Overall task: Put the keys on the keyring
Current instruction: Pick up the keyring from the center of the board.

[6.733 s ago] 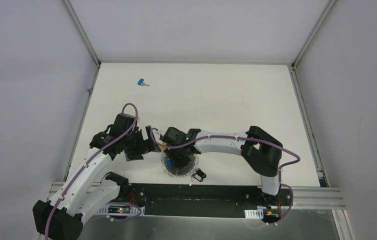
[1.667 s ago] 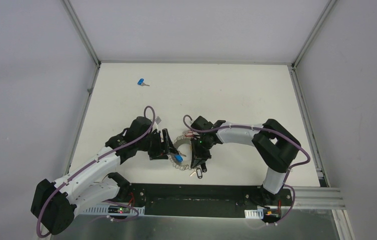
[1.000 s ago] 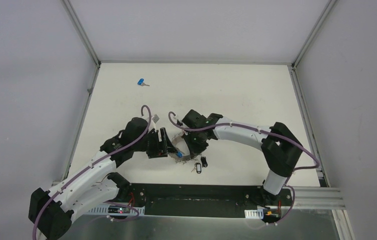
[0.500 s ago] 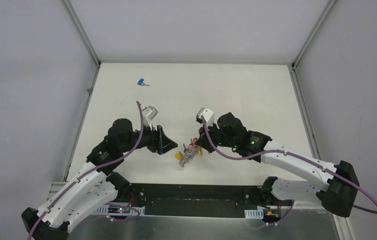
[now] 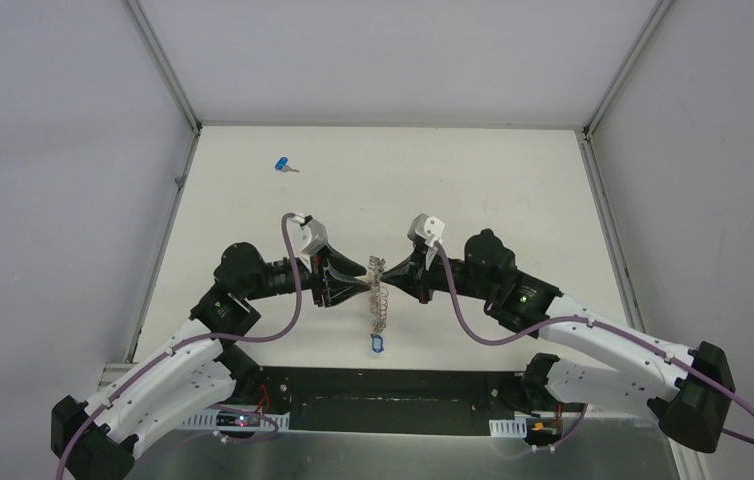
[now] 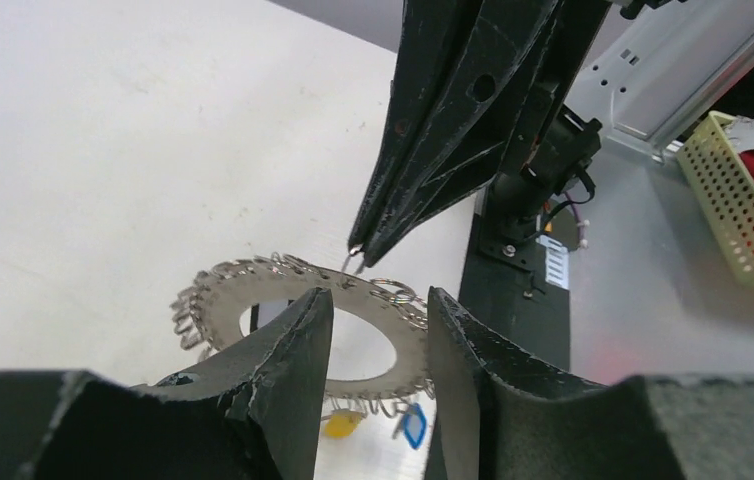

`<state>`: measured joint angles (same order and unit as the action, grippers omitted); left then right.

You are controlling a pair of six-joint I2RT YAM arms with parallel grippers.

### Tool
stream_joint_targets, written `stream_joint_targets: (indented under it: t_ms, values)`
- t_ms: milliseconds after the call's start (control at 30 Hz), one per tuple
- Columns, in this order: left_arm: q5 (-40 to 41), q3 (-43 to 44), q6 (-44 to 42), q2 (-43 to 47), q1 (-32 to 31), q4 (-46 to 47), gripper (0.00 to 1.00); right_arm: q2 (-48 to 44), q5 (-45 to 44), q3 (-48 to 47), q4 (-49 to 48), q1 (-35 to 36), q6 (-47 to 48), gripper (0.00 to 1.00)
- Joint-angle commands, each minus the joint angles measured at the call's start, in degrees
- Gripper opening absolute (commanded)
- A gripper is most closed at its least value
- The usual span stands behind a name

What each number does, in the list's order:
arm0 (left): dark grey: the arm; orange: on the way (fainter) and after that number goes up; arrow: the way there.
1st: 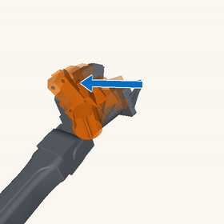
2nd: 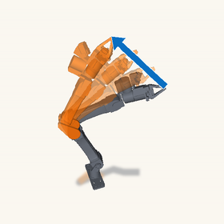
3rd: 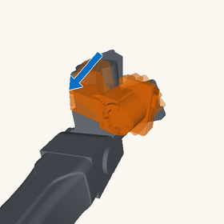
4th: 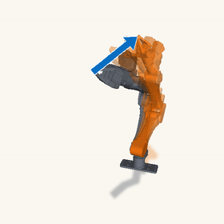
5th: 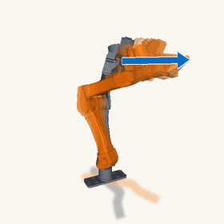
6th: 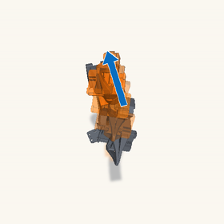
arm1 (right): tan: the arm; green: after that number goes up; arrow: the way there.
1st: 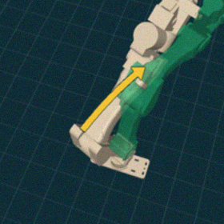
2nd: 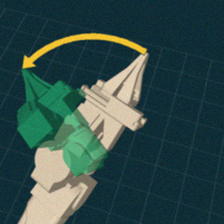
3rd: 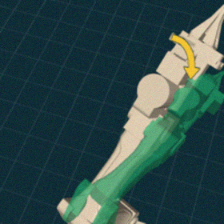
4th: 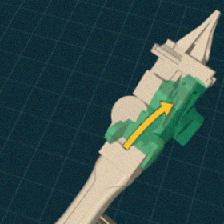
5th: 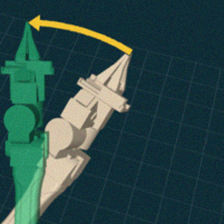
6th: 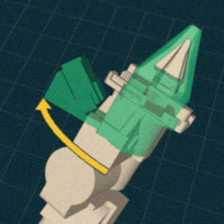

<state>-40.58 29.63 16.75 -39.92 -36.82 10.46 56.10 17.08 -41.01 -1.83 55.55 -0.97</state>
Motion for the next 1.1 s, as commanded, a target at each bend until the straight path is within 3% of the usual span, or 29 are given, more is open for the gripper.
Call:
stream_joint_targets:
  t_ms: [0,167,367,1067]
  values:
    - [0.31,-1.94,-6.54,3.93,-0.89,8.6,0.41,-2.61,9.33,-0.25,-9.94,-0.26,1.84,0.0]
    - [-0.57,-4.11,-10.52,7.97,-0.96,9.09,0.4,-2.57,12.02,-0.6,-11.03,-0.27,2.56,0.0]
    - [-5.05,-3.65,-12.19,6.95,-1.14,9.24,0.31,-2.4,12.84,-1.0,-12.64,-0.26,2.14,0.0]
    - [-2.88,-2.52,-12.05,2.73,-3.27,8.51,0.27,-1.61,14.03,-1.7,-14.43,-0.26,1.15,0.0]
